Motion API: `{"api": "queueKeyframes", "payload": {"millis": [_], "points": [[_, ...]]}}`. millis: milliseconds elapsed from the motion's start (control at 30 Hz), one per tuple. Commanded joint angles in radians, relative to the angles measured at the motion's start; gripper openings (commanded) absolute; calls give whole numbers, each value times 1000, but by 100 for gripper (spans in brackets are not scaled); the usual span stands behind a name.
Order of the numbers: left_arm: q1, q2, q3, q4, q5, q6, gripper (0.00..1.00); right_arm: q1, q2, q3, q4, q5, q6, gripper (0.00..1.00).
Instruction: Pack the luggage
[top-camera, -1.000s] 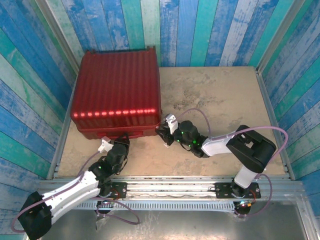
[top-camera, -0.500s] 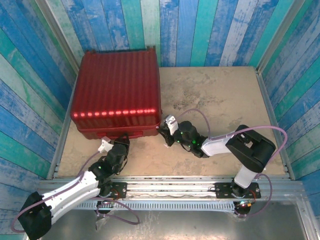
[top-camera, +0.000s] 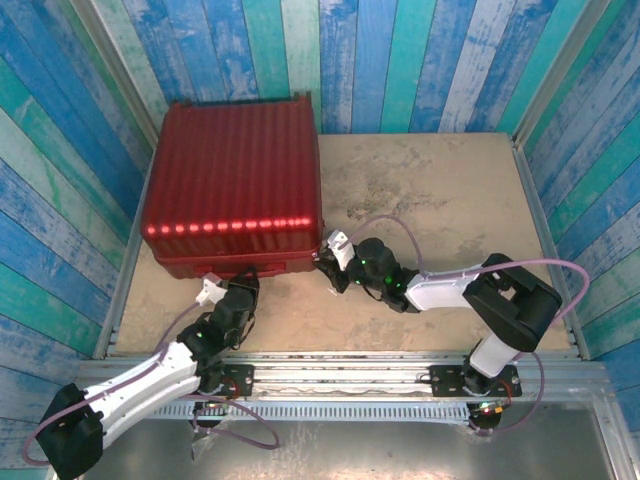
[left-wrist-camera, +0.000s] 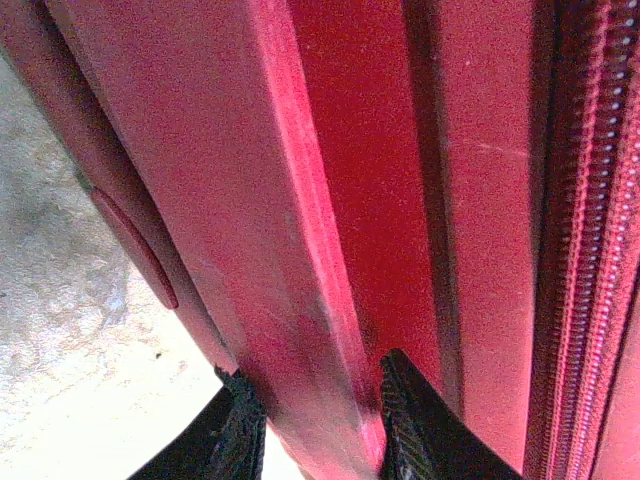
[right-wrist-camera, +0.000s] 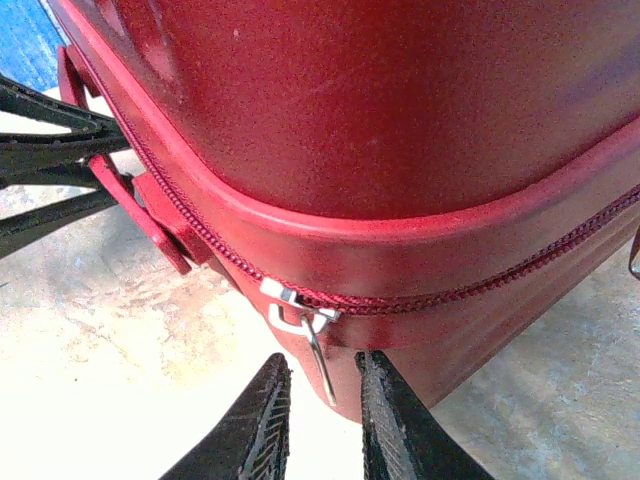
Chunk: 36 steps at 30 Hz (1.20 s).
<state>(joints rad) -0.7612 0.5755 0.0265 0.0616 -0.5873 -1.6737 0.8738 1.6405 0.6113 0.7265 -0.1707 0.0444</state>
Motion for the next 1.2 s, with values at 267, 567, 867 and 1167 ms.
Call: {"api": "queueKeyframes", "payload": {"millis": [267, 567, 867, 1167], "points": [[-26, 7, -114, -238, 26, 181, 0, 2, 28, 49, 107, 1, 43, 22], [-25, 7, -116, -235, 26, 184, 0, 4, 35, 17, 202, 76, 84, 22], [-26, 7, -120, -233, 26, 185, 0, 3, 29, 27, 206, 84, 62, 27], [-25, 7, -125, -230, 27, 184, 0, 2, 34, 42, 215, 131, 50, 30]]}}
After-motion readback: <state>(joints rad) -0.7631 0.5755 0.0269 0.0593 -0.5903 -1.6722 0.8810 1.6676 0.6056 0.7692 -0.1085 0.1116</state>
